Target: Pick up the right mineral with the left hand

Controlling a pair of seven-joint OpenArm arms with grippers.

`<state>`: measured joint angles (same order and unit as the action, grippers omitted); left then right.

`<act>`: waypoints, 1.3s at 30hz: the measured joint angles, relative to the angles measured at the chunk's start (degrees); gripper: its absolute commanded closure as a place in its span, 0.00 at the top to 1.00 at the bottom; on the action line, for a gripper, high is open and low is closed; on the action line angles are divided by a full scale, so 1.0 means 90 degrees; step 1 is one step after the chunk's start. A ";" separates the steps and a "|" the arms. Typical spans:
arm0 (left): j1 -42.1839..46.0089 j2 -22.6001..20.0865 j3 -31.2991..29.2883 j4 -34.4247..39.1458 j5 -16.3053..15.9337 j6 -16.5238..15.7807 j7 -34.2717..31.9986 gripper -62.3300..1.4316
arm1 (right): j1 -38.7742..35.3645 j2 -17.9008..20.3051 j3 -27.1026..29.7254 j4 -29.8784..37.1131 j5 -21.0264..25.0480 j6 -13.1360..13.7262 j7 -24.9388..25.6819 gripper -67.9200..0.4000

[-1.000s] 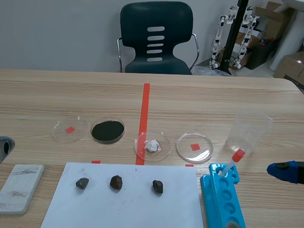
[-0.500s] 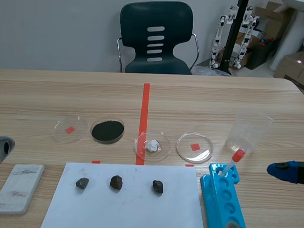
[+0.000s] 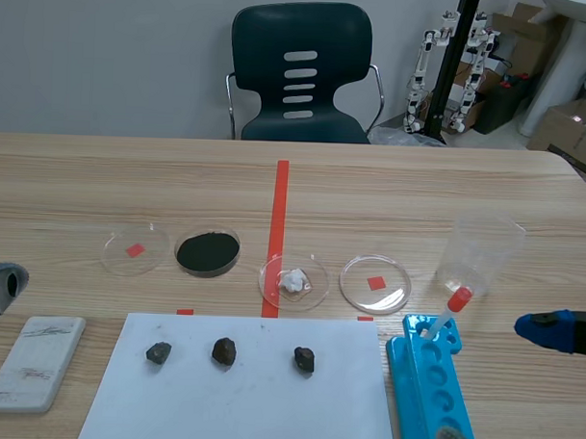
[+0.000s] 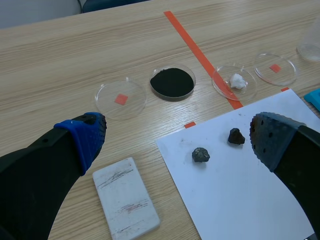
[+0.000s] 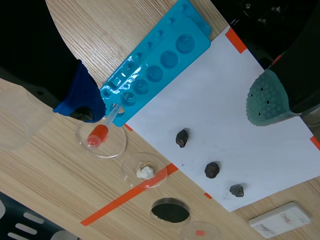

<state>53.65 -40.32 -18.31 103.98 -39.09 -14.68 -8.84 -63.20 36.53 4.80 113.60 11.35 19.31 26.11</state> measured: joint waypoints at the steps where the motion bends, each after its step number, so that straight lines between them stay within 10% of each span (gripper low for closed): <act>1: 0.0000 0.0000 0.0000 0.0000 0.0000 0.0000 0.0002 0.97 | 0.0000 0.0000 0.0000 0.0000 0.0000 0.0000 0.0000 0.86; 17: -0.1831 -0.0002 0.0845 0.0000 0.0053 0.0151 0.3179 0.97 | 0.0000 0.0000 0.0000 0.0000 0.0000 0.0000 0.0000 0.86; 39: -0.5435 -0.0180 0.5457 0.0000 0.0046 0.3917 0.5353 0.97 | 0.0000 0.0000 0.0000 0.0000 0.0000 0.0000 0.0000 0.86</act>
<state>4.73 -41.93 30.81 103.98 -38.68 20.58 39.33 -63.20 36.53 4.80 113.60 11.35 19.31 26.11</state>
